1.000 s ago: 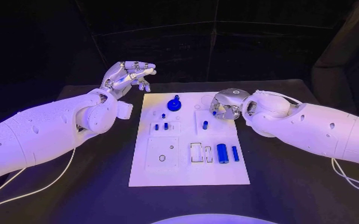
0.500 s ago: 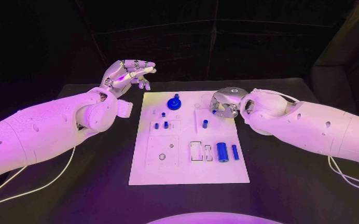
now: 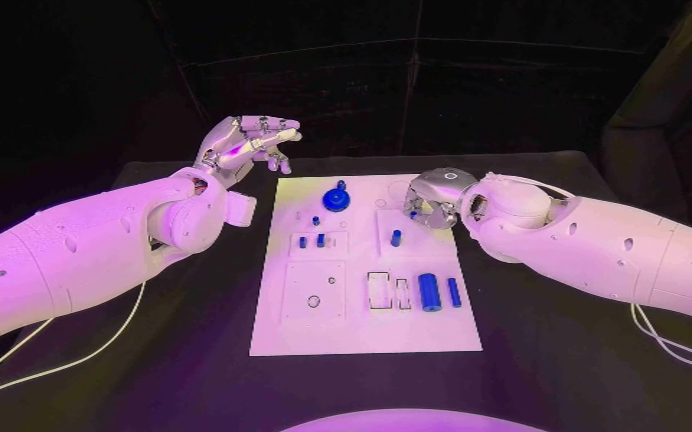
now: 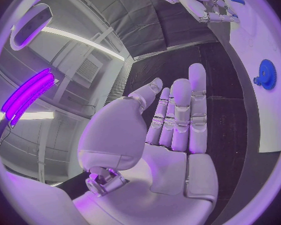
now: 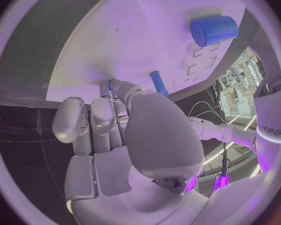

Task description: Assemble the parts on the task board

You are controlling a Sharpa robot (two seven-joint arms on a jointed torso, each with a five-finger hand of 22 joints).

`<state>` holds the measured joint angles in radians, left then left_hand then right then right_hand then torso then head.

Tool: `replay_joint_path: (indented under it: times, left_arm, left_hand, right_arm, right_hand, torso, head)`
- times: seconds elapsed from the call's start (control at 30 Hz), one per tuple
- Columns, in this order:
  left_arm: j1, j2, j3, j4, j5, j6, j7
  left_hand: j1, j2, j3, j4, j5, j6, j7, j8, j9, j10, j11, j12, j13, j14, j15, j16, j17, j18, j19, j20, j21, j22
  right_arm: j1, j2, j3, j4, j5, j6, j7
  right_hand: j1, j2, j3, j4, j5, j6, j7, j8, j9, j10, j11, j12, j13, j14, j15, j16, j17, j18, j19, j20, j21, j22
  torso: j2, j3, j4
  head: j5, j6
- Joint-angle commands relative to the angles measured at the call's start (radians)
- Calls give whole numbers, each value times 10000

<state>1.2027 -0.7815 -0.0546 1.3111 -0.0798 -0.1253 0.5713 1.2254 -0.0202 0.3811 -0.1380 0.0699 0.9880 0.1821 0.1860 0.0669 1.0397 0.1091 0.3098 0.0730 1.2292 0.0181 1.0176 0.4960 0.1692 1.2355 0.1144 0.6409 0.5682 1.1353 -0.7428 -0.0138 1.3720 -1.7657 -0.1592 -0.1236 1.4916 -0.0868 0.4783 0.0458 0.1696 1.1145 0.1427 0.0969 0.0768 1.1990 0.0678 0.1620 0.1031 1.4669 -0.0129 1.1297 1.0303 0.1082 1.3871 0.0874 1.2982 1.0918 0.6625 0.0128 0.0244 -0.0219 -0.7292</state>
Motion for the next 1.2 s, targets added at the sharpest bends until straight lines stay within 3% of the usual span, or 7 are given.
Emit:
replay_joint_path:
  times: [0.03, 0.33, 0.6, 0.73, 0.93, 1.2]
  left_arm:
    - [12, -2, 2, -19, 51, 135, -225]
    - [12, -1, -2, -130, 53, 14, -605]
    - [12, 8, -4, -234, 53, -89, -849]
    - [12, 4, -4, -269, 53, -122, -899]
    - [13, 1, -4, -265, 53, -140, -913]
    - [14, -5, -4, -209, 53, -161, -877]
  left_hand:
    - [-46, 30, -75, -18, 40, -59, 12, -17, -9, -63, 3, 39, -10, -79, 23, -34, -17, 130, -40, 29, -40, -18]
    - [62, 30, -94, -90, 42, -170, 56, -27, -8, -205, 41, 87, -15, -101, 45, -11, -53, 128, -13, 43, -81, -56]
    - [88, 40, -103, -105, 43, -208, 72, -25, -6, -257, 56, 109, -16, -116, 56, -7, -67, 127, -9, 50, -98, -69]
    - [95, 42, -106, -109, 42, -219, 77, -24, -6, -272, 60, 116, -15, -123, 59, -7, -72, 126, -10, 52, -103, -74]
    - [113, 48, -109, -119, 43, -234, 82, -18, -3, -295, 65, 132, -14, -135, 64, -8, -81, 126, -12, 56, -114, -82]
    - [113, 48, -109, -119, 43, -234, 82, -18, -3, -295, 65, 132, -14, -135, 64, -8, -81, 126, -12, 56, -114, -82]
  right_arm:
    - [-53, -95, -45, 140, -128, -125, -140]
    - [-40, -419, -35, 634, 16, -696, -62]
    - [7, -641, -24, 935, 21, -1044, -81]
    - [79, -811, -17, 1214, 21, -1159, -114]
    - [259, -1115, 10, 1888, 102, -1302, -167]
    - [358, -1214, 158, 3227, 451, -1536, -109]
  right_hand:
    - [-123, 17, 50, -3, -38, 76, -20, 33, 21, 89, -8, -23, 12, 257, -65, 48, 16, -168, 74, -13, 68, 15]
    - [-206, -16, 99, -38, -43, 83, -21, 17, 19, 104, -11, -45, 0, 263, -68, 80, 29, -173, 83, -17, 99, 55]
    - [-245, -46, 149, -84, -28, 79, -19, 0, 15, 106, -10, -66, -11, 263, -70, 99, 33, -176, 87, -19, 121, 80]
    - [-254, -53, 157, -92, -27, 80, -19, -3, 15, 108, -9, -69, -12, 263, -70, 101, 31, -176, 87, -20, 123, 82]
    - [-272, -71, 175, -111, -25, 82, -18, -8, 14, 113, -9, -75, -15, 265, -69, 116, 40, -177, 89, -20, 132, 92]
    - [-324, -145, 279, -216, -4, 37, 6, -64, -3, 81, 11, -131, -40, 265, -59, 165, 60, -185, 96, -18, 175, 147]
  torso:
    - [-3, 1, -17]
    - [4, 4, 20]
    - [7, 9, 9]
    - [3, -7, 2]
    - [8, -13, 14]
    - [-3, -33, 48]
  head:
    - [-3, 25]
    - [-92, 95]
    - [-84, 105]
    - [-93, 100]
    - [-80, 96]
    - [-1, 80]
